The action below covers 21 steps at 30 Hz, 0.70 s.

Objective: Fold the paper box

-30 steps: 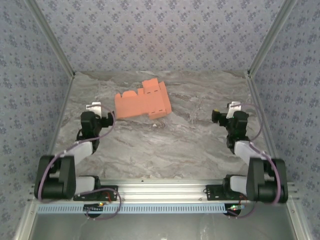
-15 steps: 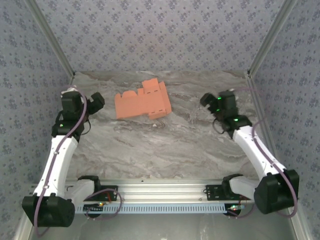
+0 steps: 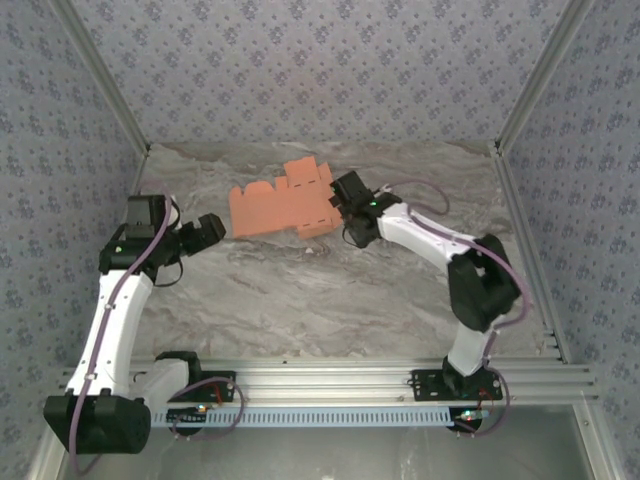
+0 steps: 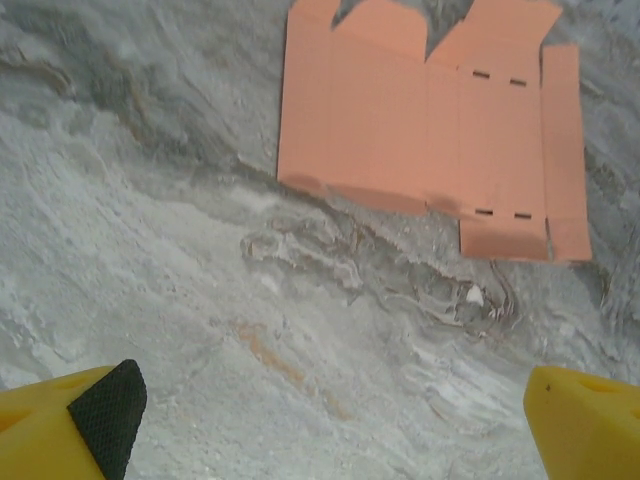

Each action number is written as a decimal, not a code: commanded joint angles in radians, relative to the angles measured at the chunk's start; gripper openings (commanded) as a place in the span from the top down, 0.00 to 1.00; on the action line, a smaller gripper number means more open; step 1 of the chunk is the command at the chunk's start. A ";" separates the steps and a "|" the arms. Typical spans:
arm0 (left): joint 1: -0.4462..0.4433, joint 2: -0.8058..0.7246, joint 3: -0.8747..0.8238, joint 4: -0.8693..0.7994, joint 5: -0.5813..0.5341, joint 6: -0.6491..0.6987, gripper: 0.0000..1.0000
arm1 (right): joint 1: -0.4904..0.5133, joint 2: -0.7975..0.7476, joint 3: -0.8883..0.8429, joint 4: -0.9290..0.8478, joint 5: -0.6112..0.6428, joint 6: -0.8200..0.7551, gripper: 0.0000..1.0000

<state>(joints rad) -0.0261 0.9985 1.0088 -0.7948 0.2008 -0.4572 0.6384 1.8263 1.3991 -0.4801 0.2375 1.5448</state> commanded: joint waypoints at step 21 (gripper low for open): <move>-0.013 -0.052 -0.097 0.065 0.058 -0.101 0.01 | -0.020 0.164 0.095 -0.044 -0.182 -0.003 1.00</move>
<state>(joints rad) -0.0349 0.9535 0.9142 -0.7532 0.2401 -0.5369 0.6350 2.0548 1.5154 -0.4831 0.0368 1.6337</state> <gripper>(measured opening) 0.993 0.046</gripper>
